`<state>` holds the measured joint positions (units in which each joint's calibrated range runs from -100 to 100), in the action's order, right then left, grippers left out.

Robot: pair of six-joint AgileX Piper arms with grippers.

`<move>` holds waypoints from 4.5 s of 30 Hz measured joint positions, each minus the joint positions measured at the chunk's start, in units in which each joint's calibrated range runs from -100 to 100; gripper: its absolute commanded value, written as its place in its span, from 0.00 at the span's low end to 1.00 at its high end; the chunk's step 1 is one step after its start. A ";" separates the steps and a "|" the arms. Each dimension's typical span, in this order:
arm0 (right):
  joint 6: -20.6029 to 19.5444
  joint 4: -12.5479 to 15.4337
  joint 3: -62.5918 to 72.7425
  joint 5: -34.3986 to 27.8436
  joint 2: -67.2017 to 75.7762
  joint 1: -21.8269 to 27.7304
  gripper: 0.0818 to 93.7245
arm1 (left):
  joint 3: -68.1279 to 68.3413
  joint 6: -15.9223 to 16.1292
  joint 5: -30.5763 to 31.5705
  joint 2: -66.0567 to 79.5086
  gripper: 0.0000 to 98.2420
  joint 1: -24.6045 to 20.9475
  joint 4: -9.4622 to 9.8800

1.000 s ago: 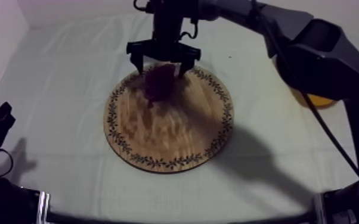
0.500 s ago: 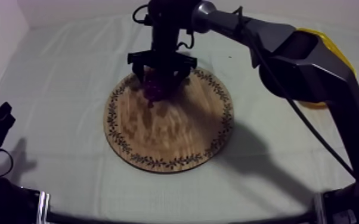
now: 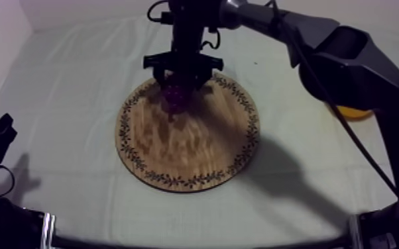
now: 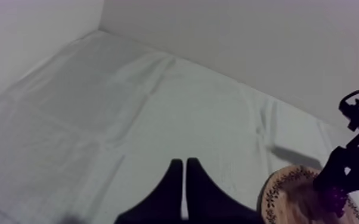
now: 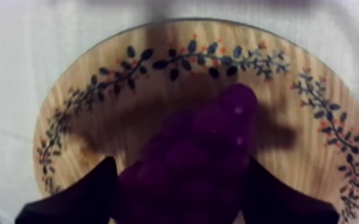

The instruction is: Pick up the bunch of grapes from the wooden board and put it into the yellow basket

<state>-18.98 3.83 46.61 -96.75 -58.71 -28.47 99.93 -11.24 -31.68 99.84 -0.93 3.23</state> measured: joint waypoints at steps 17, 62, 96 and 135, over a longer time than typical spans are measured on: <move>6.22 -5.18 -8.86 -1.08 22.36 -1.01 0.42 | 0.00 0.00 0.00 0.00 0.00 0.00 0.00; 20.78 -14.24 -50.42 7.29 50.03 30.38 0.47 | 0.00 0.01 -0.02 0.00 0.00 0.00 0.00; 20.02 -14.56 -55.13 14.96 43.30 31.76 0.72 | 0.00 0.01 -0.02 0.00 0.00 0.00 0.00; 23.77 -5.97 -132.03 54.11 119.08 30.38 0.04 | 0.00 0.01 0.02 0.00 0.00 0.00 0.00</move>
<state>4.80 -2.13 -85.42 -42.64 60.37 1.91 99.93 -11.23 -31.66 99.84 -0.93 3.23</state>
